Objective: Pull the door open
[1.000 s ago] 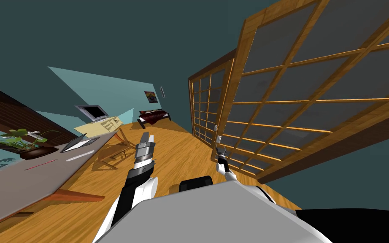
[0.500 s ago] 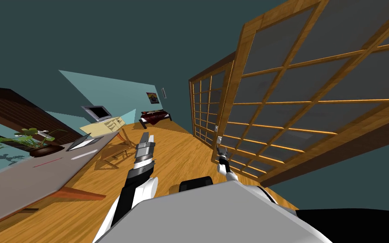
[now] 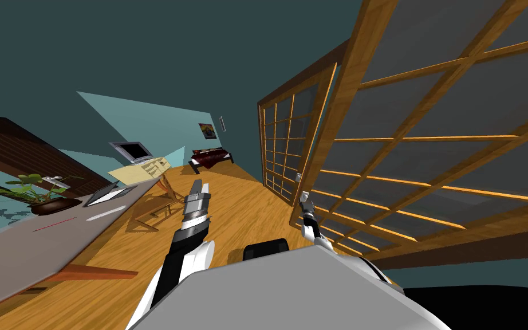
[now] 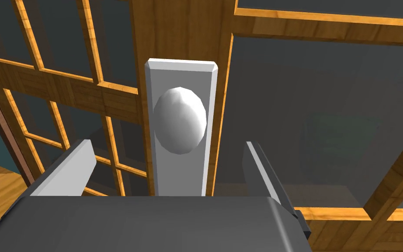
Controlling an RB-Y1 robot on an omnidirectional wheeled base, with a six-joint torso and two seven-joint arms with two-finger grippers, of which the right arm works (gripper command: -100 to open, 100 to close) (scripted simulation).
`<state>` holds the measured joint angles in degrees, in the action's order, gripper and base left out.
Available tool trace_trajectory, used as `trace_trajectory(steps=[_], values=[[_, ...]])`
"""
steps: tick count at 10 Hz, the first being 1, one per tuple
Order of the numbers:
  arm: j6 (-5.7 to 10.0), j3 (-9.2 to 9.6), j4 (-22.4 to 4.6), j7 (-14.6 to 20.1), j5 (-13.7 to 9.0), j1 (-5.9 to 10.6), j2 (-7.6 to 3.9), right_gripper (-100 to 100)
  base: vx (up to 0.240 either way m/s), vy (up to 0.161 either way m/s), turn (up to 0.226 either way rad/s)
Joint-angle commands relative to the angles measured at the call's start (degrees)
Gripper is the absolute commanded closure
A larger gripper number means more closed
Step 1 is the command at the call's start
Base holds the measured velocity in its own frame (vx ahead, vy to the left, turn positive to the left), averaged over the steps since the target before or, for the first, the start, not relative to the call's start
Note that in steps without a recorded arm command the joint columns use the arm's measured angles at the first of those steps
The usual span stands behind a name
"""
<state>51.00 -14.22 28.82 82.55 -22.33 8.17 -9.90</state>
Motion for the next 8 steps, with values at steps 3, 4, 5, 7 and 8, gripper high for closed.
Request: trace_trajectory(steps=[3,4,5,7,8], values=[[0.3,0.17,-0.6,3.1,0.0,-1.2,-2.54,-100,0.115,0.001,0.031],[0.3,0.17,-0.6,3.1,0.0,-1.2,-2.54,-100,0.044,-0.006,0.001],[0.39,0.26,-0.8,4.7,0.1,-1.93,-3.93,-100,0.115,0.002,0.042],[-0.18,0.19,0.1,4.3,0.0,-2.26,-3.81,-100,0.097,-0.001,0.011],[-0.18,0.19,0.1,4.3,0.0,-2.26,-3.81,100,-0.013,0.003,0.005]])
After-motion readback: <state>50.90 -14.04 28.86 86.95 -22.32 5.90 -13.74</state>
